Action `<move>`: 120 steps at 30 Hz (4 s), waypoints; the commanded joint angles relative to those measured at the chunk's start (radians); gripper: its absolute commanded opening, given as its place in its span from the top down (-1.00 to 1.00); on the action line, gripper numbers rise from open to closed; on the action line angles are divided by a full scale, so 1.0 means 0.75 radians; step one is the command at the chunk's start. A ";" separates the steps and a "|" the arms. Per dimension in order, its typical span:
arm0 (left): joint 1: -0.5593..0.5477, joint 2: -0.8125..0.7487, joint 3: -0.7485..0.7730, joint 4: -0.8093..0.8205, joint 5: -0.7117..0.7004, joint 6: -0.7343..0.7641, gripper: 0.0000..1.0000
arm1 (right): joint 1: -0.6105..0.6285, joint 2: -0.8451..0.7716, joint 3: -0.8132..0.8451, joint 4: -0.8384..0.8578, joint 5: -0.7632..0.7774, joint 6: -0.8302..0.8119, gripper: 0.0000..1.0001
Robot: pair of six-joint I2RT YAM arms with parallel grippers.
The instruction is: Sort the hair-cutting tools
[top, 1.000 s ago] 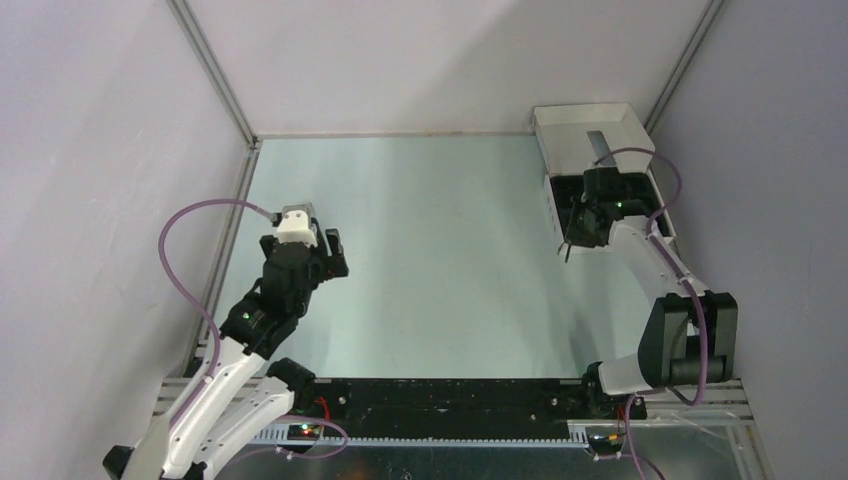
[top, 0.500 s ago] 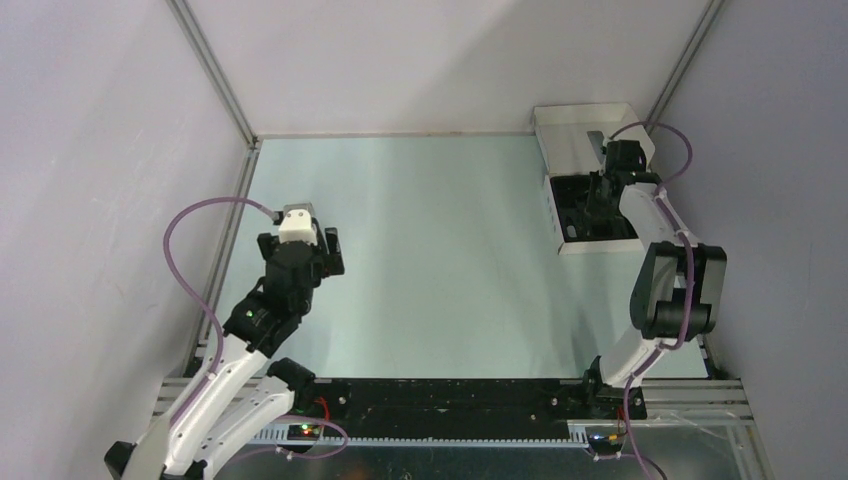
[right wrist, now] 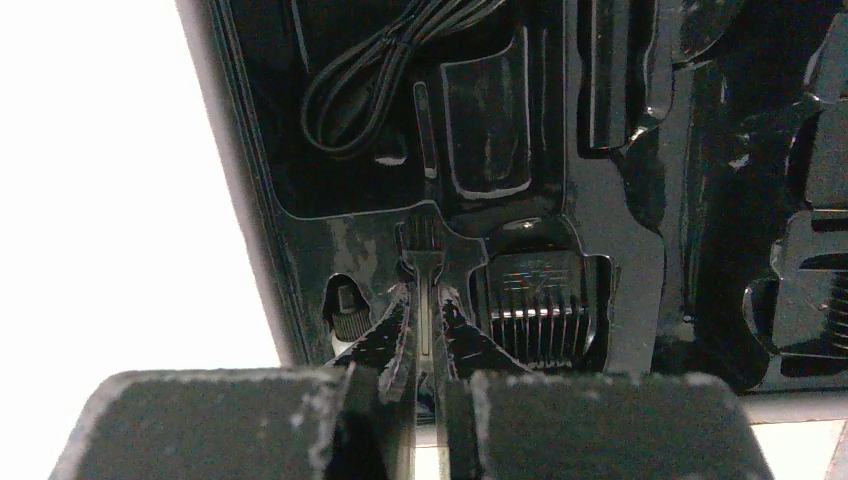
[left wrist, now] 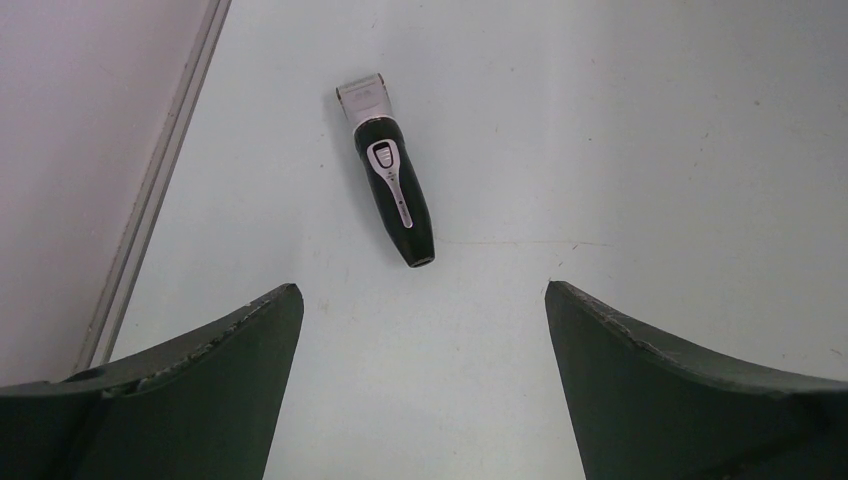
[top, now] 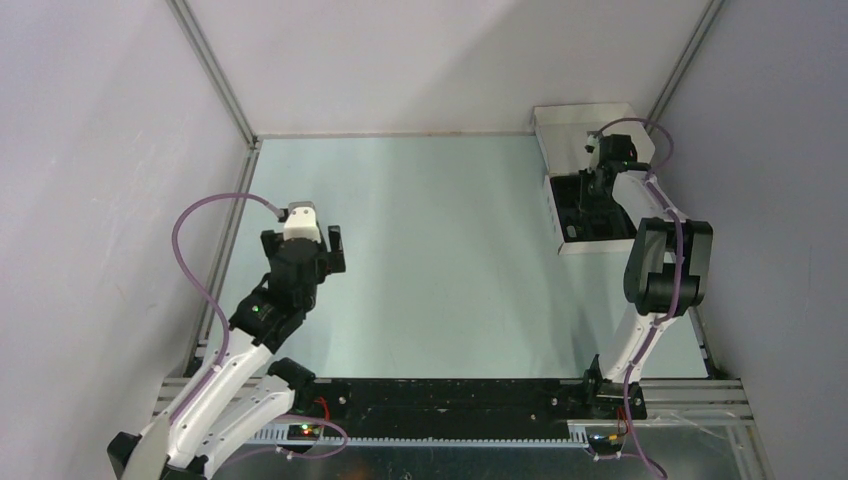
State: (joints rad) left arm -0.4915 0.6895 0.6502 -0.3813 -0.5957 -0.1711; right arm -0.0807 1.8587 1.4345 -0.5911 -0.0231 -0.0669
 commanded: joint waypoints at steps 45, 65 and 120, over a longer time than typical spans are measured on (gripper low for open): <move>-0.007 -0.024 -0.016 0.077 0.005 0.048 -0.97 | 0.006 -0.069 0.017 -0.017 0.102 -0.074 0.43; -0.005 -0.009 -0.015 0.078 0.011 0.048 -0.97 | 0.028 0.042 0.054 -0.021 0.094 -0.059 0.34; -0.006 -0.005 -0.016 0.077 0.011 0.052 -0.97 | 0.039 0.083 0.053 -0.007 0.175 -0.050 0.21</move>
State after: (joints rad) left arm -0.4915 0.6930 0.6487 -0.3603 -0.5877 -0.1482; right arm -0.0544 1.9057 1.4502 -0.6075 0.1089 -0.1146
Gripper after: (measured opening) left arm 0.984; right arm 0.402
